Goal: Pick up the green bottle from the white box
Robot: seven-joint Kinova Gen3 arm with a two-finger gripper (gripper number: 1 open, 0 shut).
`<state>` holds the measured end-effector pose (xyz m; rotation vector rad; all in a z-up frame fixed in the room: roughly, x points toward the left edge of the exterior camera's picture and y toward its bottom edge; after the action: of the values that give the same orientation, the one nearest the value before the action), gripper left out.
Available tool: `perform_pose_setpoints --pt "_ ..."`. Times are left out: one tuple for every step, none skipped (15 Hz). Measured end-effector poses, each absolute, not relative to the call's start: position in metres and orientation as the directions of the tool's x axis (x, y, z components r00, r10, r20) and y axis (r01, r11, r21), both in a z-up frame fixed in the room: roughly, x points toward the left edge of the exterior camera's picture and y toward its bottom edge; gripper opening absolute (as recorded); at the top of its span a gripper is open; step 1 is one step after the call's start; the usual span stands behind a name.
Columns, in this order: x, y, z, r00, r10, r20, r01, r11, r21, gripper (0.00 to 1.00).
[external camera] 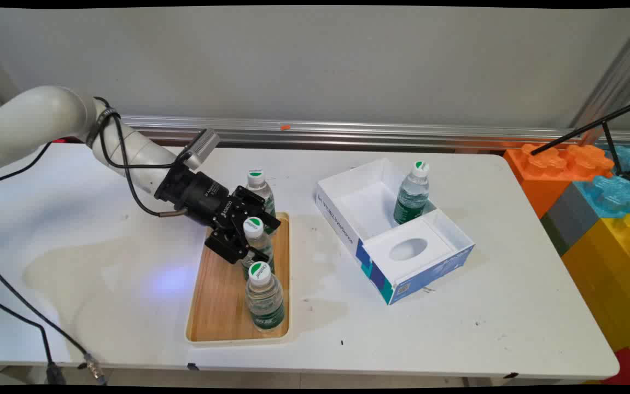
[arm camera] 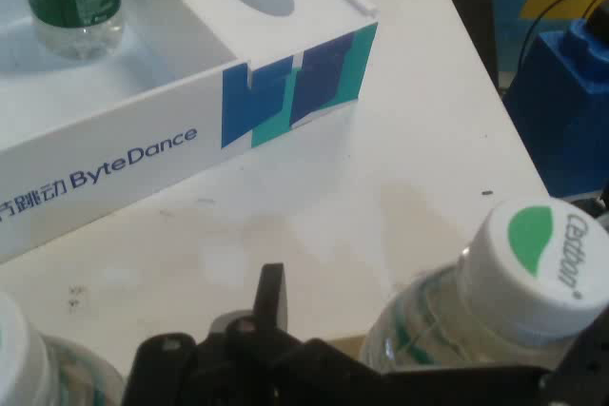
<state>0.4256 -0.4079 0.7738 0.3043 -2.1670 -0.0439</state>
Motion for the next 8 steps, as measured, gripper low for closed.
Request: perform_pose_setpoints --pt "0.4252 -0.4076 0.7742 -0.548 -0.234 0.803 -0.199 0.969 0.146 1.0" --pt "0.4253 -0.4074 0.7745 -0.548 -0.234 0.803 -0.198 0.969 0.147 1.0" --pt "0.4253 -0.4071 0.7749 -0.548 -0.235 0.803 -0.197 0.969 0.149 1.0" --pt "0.4254 -0.4068 0.7753 -0.547 -0.235 0.803 -0.197 0.969 0.15 1.0" --pt "0.4255 -0.4066 0.7758 -0.547 -0.236 0.803 -0.196 0.969 0.151 1.0" --pt "0.4258 -0.4065 0.7764 -0.547 -0.237 0.803 -0.195 0.969 0.153 1.0" --pt "0.4261 -0.4063 0.7774 -0.546 -0.238 0.803 -0.195 0.969 0.154 1.0" --pt "0.4262 -0.4062 0.7783 -0.546 -0.238 0.803 -0.195 0.969 0.155 1.0"
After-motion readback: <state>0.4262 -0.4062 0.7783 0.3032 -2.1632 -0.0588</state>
